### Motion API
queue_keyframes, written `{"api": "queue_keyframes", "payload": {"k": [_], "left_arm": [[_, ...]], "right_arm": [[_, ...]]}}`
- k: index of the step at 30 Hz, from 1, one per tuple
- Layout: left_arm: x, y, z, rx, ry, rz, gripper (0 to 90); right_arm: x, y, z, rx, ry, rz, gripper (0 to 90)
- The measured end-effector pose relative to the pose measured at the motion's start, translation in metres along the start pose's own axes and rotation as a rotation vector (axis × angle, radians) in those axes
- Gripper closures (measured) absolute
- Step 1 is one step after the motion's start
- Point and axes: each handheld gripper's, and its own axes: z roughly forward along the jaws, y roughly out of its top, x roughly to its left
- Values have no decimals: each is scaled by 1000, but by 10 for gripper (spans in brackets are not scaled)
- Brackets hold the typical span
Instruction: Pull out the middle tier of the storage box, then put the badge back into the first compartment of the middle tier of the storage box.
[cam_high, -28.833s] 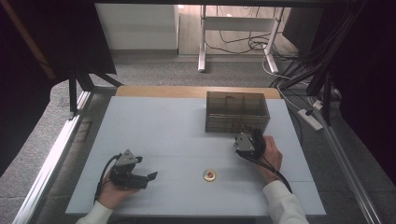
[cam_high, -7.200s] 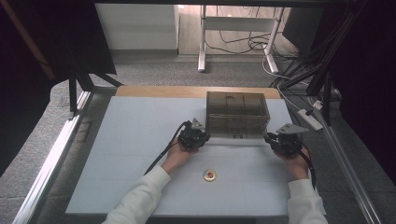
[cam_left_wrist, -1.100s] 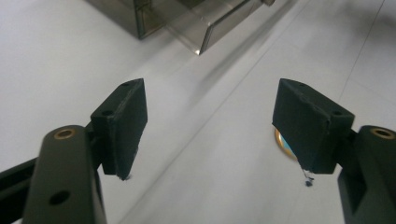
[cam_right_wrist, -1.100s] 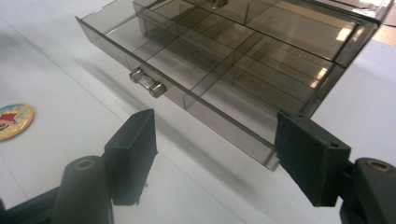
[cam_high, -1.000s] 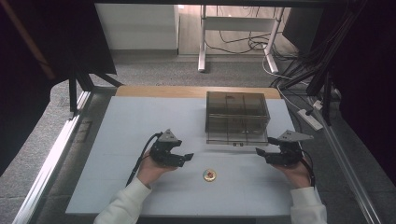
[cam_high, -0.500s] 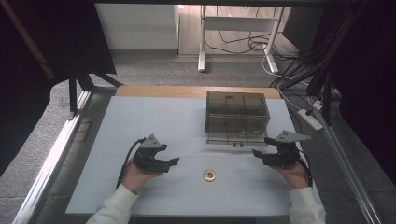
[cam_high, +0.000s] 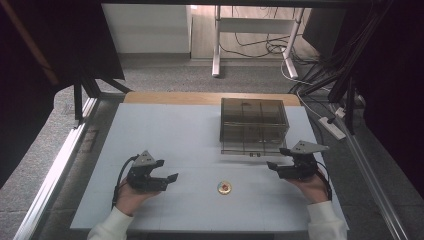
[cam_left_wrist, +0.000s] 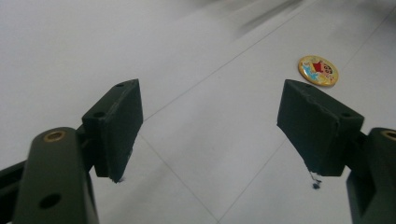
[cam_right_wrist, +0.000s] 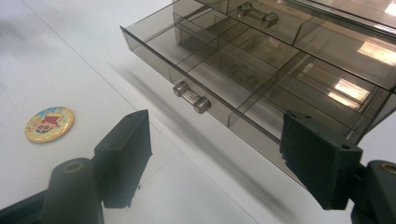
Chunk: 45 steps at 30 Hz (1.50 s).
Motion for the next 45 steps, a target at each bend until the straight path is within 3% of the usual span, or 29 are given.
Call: {"api": "queue_keyframes", "payload": {"k": [18,30,45], "left_arm": [[7,-22,-19,-10,43,-28,206],[7,-25,-18,-1,44,-32,191],[7,-27,-14,10,44,-31,179]], "right_arm": [[16,7,10,16,53,-41,244],[30,15,14,9,92,-69,245],[55,22,35,57,165,-117,238]]}}
